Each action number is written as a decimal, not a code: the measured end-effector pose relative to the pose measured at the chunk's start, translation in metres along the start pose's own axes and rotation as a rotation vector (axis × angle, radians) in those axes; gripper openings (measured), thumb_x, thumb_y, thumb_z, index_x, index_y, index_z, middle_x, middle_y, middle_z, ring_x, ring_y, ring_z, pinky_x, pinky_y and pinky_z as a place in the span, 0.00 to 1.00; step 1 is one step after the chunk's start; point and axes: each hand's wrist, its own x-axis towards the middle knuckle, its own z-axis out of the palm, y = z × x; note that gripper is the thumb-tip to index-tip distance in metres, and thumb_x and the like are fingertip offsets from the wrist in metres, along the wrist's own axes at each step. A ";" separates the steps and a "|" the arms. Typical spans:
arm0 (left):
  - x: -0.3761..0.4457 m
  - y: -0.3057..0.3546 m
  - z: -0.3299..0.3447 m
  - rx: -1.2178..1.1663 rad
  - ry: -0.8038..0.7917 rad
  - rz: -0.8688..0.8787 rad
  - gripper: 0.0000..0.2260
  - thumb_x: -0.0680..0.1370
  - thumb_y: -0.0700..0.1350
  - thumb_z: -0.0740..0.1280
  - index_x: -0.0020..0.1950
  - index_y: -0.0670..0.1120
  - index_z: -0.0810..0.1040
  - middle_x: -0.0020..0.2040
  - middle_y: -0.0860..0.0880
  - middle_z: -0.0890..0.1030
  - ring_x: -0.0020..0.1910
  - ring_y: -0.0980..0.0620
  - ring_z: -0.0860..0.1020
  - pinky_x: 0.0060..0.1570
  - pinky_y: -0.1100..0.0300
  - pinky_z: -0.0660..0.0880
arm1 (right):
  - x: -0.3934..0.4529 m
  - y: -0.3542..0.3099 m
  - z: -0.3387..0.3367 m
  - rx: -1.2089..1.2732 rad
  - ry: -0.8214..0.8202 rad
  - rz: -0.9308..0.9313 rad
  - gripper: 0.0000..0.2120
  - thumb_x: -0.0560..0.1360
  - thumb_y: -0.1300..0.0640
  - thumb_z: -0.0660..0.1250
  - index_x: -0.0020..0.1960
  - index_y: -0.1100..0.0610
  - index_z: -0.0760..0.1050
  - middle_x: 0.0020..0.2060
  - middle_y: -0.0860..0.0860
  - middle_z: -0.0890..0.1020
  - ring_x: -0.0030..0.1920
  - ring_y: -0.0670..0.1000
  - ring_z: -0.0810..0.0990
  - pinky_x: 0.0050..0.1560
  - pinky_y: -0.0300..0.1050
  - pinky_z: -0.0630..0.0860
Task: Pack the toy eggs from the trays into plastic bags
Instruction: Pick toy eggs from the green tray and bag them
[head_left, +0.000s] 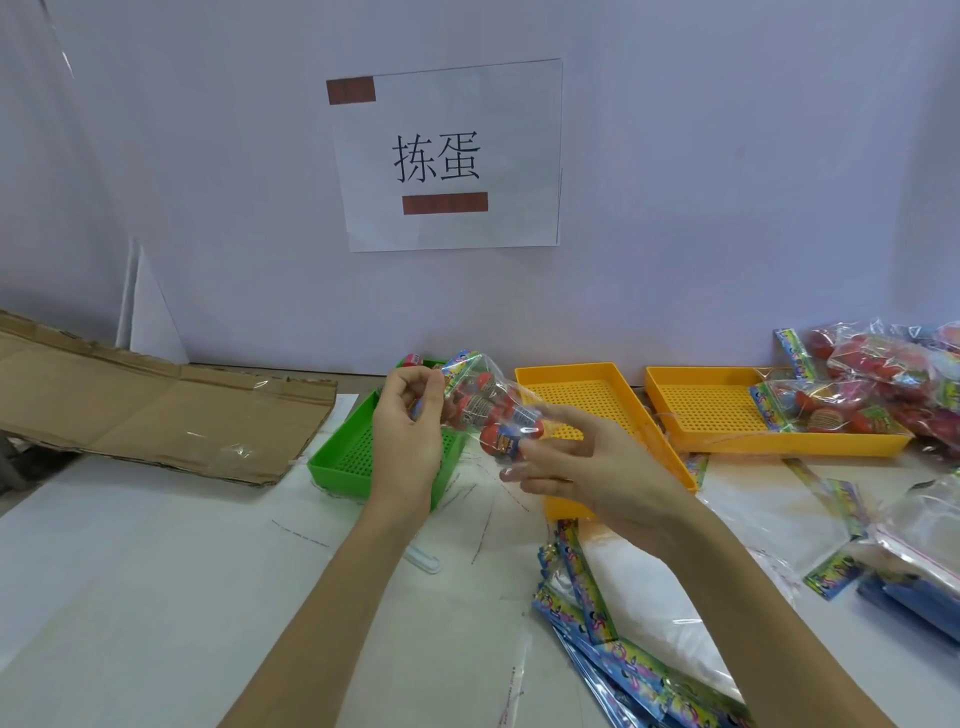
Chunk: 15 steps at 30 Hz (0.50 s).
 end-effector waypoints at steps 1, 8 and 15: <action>0.001 0.000 -0.001 0.011 -0.005 -0.010 0.05 0.85 0.44 0.65 0.54 0.45 0.77 0.45 0.49 0.78 0.42 0.55 0.76 0.48 0.57 0.76 | 0.001 -0.001 -0.001 0.032 0.052 0.001 0.20 0.77 0.53 0.74 0.66 0.49 0.72 0.50 0.53 0.89 0.51 0.54 0.88 0.46 0.41 0.84; -0.001 0.008 -0.001 0.047 -0.146 -0.025 0.15 0.82 0.51 0.70 0.65 0.47 0.73 0.58 0.52 0.79 0.55 0.60 0.80 0.54 0.67 0.76 | 0.003 -0.001 -0.006 -0.245 0.269 -0.117 0.10 0.81 0.53 0.70 0.62 0.49 0.79 0.39 0.46 0.86 0.37 0.46 0.83 0.40 0.38 0.81; -0.008 0.007 -0.003 0.112 -0.542 -0.150 0.11 0.79 0.52 0.73 0.57 0.48 0.87 0.50 0.48 0.88 0.52 0.51 0.86 0.51 0.58 0.82 | 0.001 -0.001 -0.004 -0.561 0.117 -0.350 0.08 0.82 0.53 0.69 0.57 0.42 0.82 0.35 0.46 0.81 0.39 0.45 0.81 0.37 0.41 0.80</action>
